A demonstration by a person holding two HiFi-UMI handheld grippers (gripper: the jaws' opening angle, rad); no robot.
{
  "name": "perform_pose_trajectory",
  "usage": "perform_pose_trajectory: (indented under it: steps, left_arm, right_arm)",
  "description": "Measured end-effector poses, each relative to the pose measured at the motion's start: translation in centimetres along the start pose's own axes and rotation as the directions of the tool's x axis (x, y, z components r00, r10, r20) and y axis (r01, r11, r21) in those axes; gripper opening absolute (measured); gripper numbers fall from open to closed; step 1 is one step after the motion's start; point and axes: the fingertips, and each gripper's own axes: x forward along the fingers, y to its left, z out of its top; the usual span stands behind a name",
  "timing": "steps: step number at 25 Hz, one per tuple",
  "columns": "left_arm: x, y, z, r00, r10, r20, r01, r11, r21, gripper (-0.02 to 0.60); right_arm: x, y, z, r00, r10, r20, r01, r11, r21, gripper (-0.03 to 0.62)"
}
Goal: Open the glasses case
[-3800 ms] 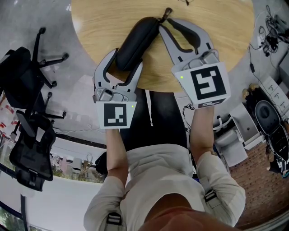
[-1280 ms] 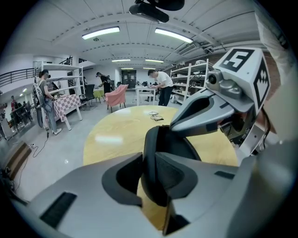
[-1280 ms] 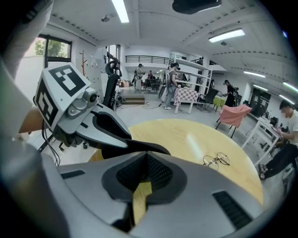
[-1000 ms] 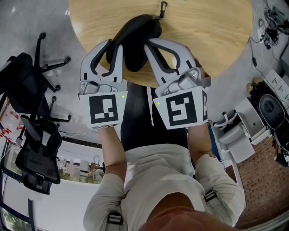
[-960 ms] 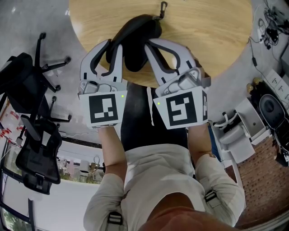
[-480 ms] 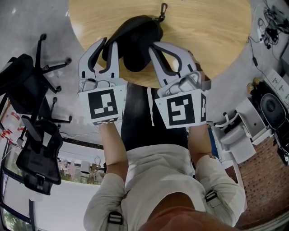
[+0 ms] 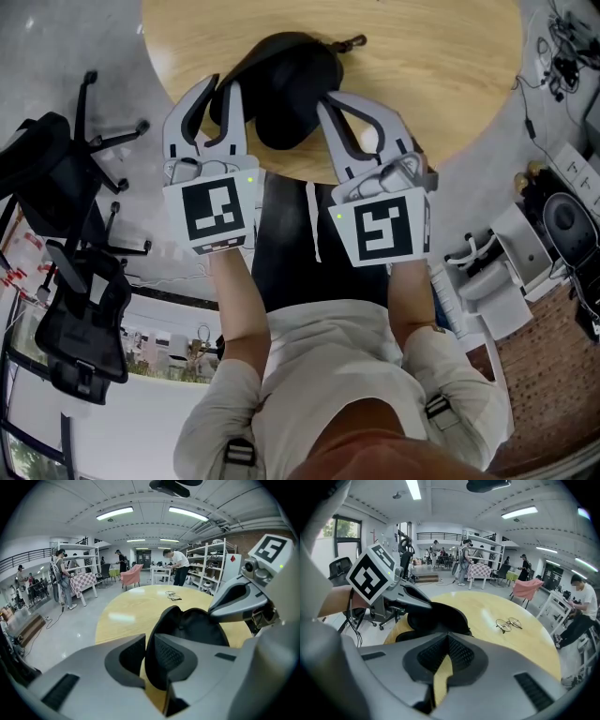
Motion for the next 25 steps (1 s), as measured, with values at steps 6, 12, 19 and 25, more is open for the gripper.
perform_pose_trajectory:
  steps: [6, 12, 19, 25]
  left_arm:
    - [0.2, 0.1, 0.0, 1.000, 0.014, -0.005, -0.014, 1.000, 0.005, 0.067]
    - [0.5, 0.0, -0.4, 1.000, 0.021, -0.017, -0.021, 1.000, 0.010, 0.066]
    - [0.9, 0.2, -0.9, 0.999, 0.020, -0.026, -0.020, 1.000, 0.006, 0.061]
    - [0.7, 0.0, -0.8, 0.999, 0.019, -0.029, -0.018, 1.000, 0.007, 0.058]
  right_arm:
    - [-0.1, -0.1, -0.3, 1.000, -0.011, 0.005, 0.011, 1.000, 0.019, 0.018]
    - [0.0, -0.1, -1.9, 1.000, -0.023, -0.021, 0.024, 0.999, 0.042, 0.018]
    - [0.6, -0.3, -2.5, 0.999, -0.023, -0.029, 0.025, 0.998, 0.054, 0.017]
    - [0.4, -0.4, -2.5, 0.999, -0.024, -0.030, 0.026, 0.998, 0.058, 0.017]
